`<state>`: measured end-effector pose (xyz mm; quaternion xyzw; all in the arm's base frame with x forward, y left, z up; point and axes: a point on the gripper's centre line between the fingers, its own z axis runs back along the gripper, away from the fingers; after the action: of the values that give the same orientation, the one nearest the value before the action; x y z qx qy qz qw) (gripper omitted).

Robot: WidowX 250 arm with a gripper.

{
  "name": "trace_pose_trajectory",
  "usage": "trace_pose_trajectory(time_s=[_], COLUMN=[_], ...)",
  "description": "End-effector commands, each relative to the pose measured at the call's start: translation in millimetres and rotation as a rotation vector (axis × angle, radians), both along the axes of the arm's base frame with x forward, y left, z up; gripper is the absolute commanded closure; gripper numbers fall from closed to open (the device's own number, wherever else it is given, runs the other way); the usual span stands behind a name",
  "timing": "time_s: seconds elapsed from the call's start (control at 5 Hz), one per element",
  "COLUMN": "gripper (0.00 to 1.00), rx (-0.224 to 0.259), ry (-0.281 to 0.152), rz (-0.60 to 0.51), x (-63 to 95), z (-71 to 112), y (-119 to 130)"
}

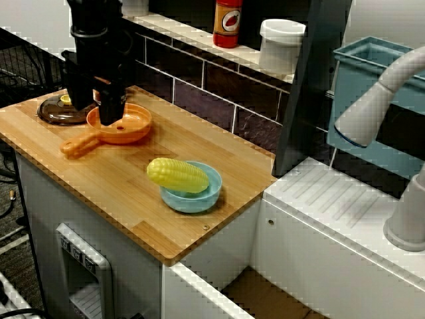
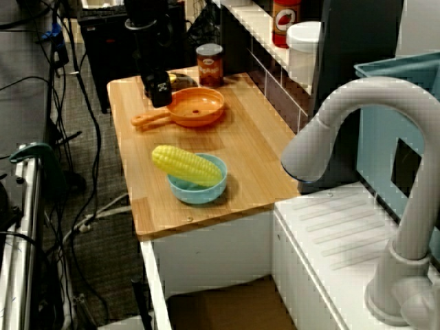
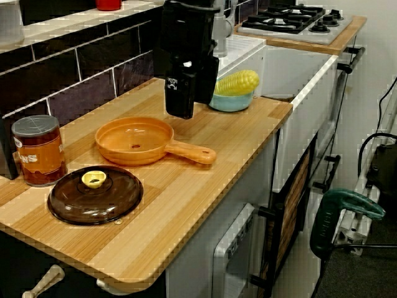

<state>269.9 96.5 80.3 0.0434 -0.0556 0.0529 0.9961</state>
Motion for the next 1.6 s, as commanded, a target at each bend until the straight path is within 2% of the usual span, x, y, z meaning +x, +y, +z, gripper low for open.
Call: trace_pose_trajectory(time_s=[0.0,0.2,0.6,0.8,1.4], gripper=[0.0,0.0,0.0,0.0,0.0], rx=[0.023,0.018,-0.046,-0.144,-0.163], ry=[-0.042,-0.045,-0.069,-0.053,-0.082], rz=[-0.002,0.006,0.056,0.098,0.129], x=[-9.9,-14.8,-19.8,-19.4,-20.1], z=[2.3,-3.7,-15.8,-20.8,-25.7], y=[22,29,35,37,36])
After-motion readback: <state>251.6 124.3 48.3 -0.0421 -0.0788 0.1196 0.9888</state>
